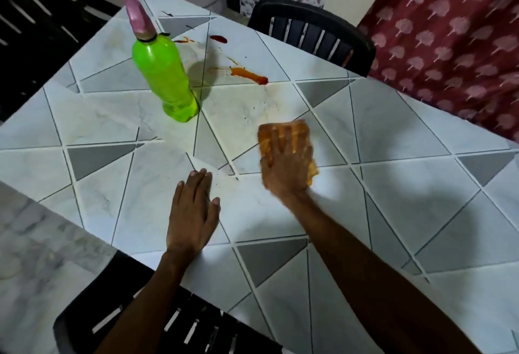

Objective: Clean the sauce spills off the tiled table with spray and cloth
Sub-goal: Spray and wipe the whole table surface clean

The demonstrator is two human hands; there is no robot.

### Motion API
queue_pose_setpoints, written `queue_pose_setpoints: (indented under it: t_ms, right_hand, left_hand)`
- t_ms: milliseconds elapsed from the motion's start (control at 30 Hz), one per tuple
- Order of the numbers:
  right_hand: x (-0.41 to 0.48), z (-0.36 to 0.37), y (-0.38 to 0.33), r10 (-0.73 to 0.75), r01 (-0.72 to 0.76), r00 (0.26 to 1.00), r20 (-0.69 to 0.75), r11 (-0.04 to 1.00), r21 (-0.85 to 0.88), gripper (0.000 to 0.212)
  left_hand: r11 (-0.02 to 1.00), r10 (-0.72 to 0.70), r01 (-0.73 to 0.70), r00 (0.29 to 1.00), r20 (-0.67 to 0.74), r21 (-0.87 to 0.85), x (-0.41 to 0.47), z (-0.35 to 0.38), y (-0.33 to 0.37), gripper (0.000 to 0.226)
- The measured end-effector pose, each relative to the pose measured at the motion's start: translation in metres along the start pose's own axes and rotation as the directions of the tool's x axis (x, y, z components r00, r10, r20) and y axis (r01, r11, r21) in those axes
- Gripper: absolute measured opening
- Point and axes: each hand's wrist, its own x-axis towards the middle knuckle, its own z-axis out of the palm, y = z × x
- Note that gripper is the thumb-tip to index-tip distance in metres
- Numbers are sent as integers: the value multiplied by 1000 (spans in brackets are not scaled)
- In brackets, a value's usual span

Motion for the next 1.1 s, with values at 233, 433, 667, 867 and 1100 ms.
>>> queue_pose_setpoints:
  t_ms: [233,433,667,867,1100]
  right_hand:
    - [-118,-1,25,-407,403,912,58,913,68,65]
    - [0,-6,48,-55,59,997,52,995,-84,73]
    - [-80,11,-6,-248,248,969,13,969,-13,70]
    - [-164,10,48,-366,367,930,22,930,-23,65]
    - [-126,12,-21,196,-196,981,1,980,-13,73]
  left_hand:
    - [999,-24,24,1000,-11,-24,3,-4,5,55]
    - [1000,-21,21,999,-25,-22,2,-5,2,55]
    - [999,-19,18,999,-36,-31,1,-3,4,55]
    - [995,-13,3,996,-92,-103,1,-6,3,53]
    - [978,76,-114,975,-211,-176,-9,-21,-8,14]
